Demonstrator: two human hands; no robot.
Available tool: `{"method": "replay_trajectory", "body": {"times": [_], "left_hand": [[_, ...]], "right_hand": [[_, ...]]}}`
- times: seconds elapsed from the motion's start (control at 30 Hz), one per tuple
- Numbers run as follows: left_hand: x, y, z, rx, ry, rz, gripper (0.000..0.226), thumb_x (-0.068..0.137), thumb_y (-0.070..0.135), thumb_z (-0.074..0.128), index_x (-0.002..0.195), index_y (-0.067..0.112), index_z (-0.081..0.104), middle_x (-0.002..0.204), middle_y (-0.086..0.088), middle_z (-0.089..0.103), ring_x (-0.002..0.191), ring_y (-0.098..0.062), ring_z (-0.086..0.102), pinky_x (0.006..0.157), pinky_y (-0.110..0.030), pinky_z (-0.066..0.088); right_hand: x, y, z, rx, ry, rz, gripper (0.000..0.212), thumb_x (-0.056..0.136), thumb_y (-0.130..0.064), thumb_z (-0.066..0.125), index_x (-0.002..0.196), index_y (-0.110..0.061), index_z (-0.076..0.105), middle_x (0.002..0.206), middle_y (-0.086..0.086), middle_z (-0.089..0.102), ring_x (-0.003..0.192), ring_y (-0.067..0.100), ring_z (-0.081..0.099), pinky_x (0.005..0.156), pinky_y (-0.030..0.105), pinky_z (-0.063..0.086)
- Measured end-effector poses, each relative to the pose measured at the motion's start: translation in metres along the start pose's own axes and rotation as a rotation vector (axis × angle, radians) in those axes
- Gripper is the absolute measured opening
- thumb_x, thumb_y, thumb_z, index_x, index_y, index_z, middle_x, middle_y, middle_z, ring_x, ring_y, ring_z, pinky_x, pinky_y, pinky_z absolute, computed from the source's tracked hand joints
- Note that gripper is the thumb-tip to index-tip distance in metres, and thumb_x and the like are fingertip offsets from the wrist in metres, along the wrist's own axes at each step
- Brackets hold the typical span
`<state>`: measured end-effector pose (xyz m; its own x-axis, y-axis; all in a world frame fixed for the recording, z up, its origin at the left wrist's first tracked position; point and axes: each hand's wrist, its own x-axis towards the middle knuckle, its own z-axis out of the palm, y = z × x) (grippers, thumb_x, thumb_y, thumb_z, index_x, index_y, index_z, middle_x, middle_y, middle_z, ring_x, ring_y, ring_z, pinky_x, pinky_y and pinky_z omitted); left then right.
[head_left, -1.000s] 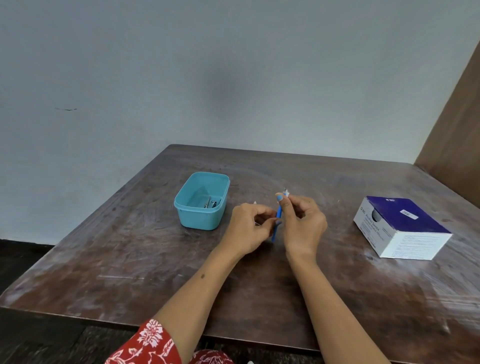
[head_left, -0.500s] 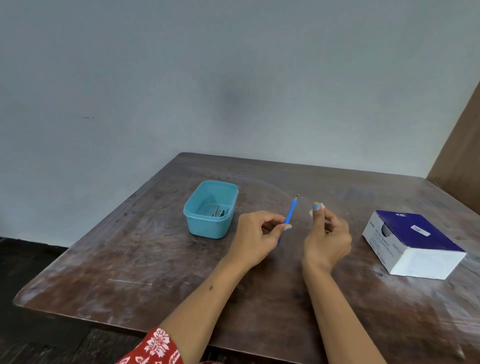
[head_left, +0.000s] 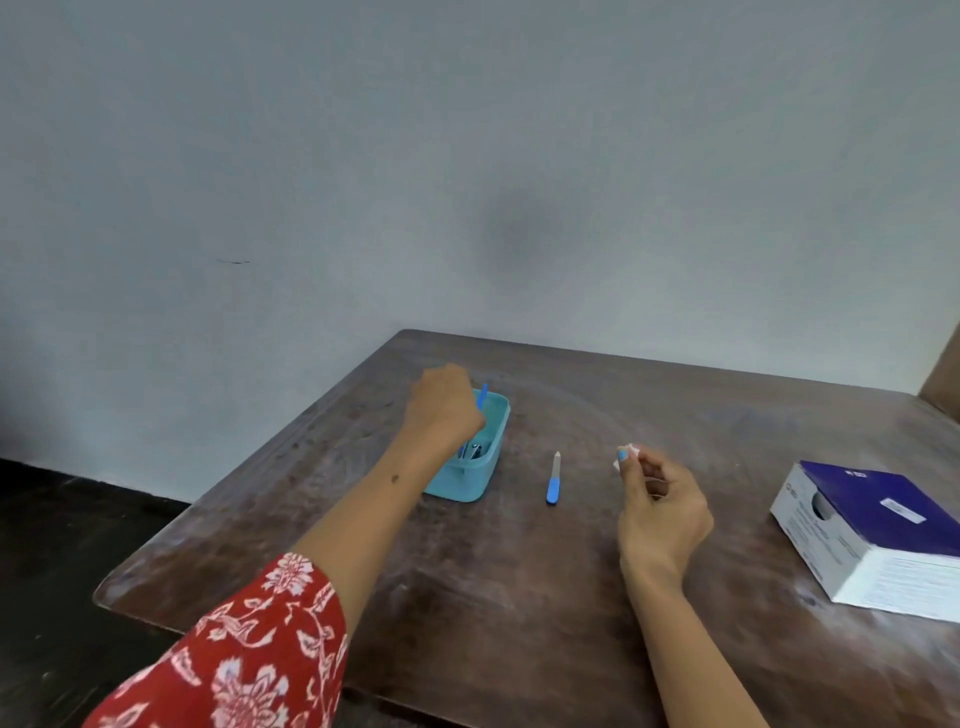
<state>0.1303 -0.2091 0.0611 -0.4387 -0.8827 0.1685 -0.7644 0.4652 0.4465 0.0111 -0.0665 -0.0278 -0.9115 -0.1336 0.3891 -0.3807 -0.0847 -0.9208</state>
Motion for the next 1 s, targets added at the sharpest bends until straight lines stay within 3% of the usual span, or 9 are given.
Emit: {"method": "replay_trajectory", "body": {"times": [0.1, 0.27, 0.37, 0.4, 0.5, 0.57, 0.7, 0.83, 1.0], "left_hand": [[0.0, 0.003, 0.008, 0.073, -0.08, -0.038, 0.018, 0.076, 0.009, 0.066, 0.074, 0.007, 0.048, 0.089, -0.012, 0.063, 0.088, -0.027, 0.064, 0.057, -0.028, 0.045], [-0.003, 0.007, 0.011, 0.126, -0.119, -0.06, 0.012, 0.078, 0.007, 0.063, 0.089, 0.004, 0.057, 0.103, -0.013, 0.065, 0.094, -0.025, 0.064, 0.065, -0.029, 0.048], [-0.009, 0.012, 0.005, 0.139, -0.037, -0.021, 0.015, 0.079, 0.002, 0.063, 0.093, -0.001, 0.06, 0.102, -0.016, 0.063, 0.096, -0.029, 0.063, 0.071, -0.033, 0.051], [-0.012, 0.015, 0.0, 0.152, 0.003, 0.008, 0.007, 0.08, 0.0, 0.061, 0.086, 0.0, 0.058, 0.097, -0.015, 0.062, 0.094, -0.029, 0.062, 0.069, -0.033, 0.05], [-0.026, 0.03, -0.009, 0.2, 0.174, 0.143, 0.022, 0.084, -0.004, 0.052, 0.065, 0.004, 0.043, 0.072, -0.008, 0.05, 0.079, -0.029, 0.057, 0.061, -0.031, 0.04], [-0.041, 0.039, -0.003, 0.176, 0.244, 0.283, 0.014, 0.088, 0.002, 0.048, 0.076, 0.006, 0.053, 0.08, -0.011, 0.059, 0.082, -0.031, 0.059, 0.063, -0.034, 0.04], [-0.078, 0.045, 0.045, 0.222, 0.116, 0.485, 0.015, 0.094, 0.016, 0.044, 0.097, 0.009, 0.057, 0.102, -0.013, 0.062, 0.096, -0.032, 0.059, 0.075, -0.039, 0.044], [-0.087, 0.046, 0.072, 0.374, -0.014, 0.47, 0.02, 0.096, 0.018, 0.045, 0.106, 0.007, 0.059, 0.109, -0.013, 0.062, 0.099, -0.028, 0.06, 0.077, -0.038, 0.048], [-0.08, 0.048, 0.073, 0.352, -0.017, 0.379, 0.024, 0.098, 0.012, 0.04, 0.112, 0.004, 0.057, 0.114, -0.014, 0.058, 0.102, -0.027, 0.057, 0.079, -0.034, 0.047]], "right_hand": [[-0.001, 0.001, 0.0, 0.012, -0.013, 0.003, 0.006, 0.085, -0.016, 0.067, 0.09, -0.02, 0.07, 0.082, 0.003, 0.068, 0.069, 0.014, 0.061, 0.067, 0.016, 0.043], [0.0, 0.002, 0.001, 0.013, -0.019, 0.004, 0.008, 0.085, -0.017, 0.068, 0.086, -0.024, 0.068, 0.081, 0.0, 0.068, 0.069, 0.011, 0.061, 0.064, 0.005, 0.043], [-0.001, 0.001, 0.001, -0.009, -0.019, 0.023, 0.008, 0.086, -0.019, 0.067, 0.092, -0.019, 0.071, 0.083, -0.001, 0.068, 0.071, 0.008, 0.061, 0.07, 0.02, 0.046], [-0.001, 0.001, 0.002, -0.012, -0.017, 0.026, 0.009, 0.086, -0.019, 0.066, 0.093, -0.018, 0.071, 0.083, -0.002, 0.068, 0.071, 0.007, 0.06, 0.07, 0.022, 0.047], [-0.001, -0.001, 0.002, -0.008, -0.017, 0.032, 0.01, 0.086, -0.02, 0.066, 0.094, -0.018, 0.071, 0.083, -0.003, 0.068, 0.073, 0.007, 0.061, 0.071, 0.023, 0.049], [-0.001, -0.001, 0.001, 0.001, -0.018, 0.039, 0.01, 0.085, -0.019, 0.067, 0.095, -0.018, 0.071, 0.082, -0.004, 0.067, 0.074, 0.007, 0.062, 0.072, 0.023, 0.05], [-0.001, -0.003, 0.001, 0.019, -0.027, 0.043, 0.012, 0.082, -0.015, 0.069, 0.095, -0.016, 0.07, 0.076, -0.012, 0.065, 0.071, 0.0, 0.062, 0.072, 0.022, 0.052], [-0.003, -0.006, -0.001, 0.031, -0.069, 0.063, 0.017, 0.081, -0.011, 0.068, 0.095, -0.02, 0.067, 0.077, -0.015, 0.065, 0.071, -0.008, 0.06, 0.067, 0.007, 0.047], [-0.003, -0.004, -0.002, 0.037, -0.133, 0.1, 0.031, 0.081, -0.005, 0.062, 0.1, -0.029, 0.065, 0.08, -0.009, 0.07, 0.076, 0.001, 0.065, 0.073, 0.021, 0.052]]}}
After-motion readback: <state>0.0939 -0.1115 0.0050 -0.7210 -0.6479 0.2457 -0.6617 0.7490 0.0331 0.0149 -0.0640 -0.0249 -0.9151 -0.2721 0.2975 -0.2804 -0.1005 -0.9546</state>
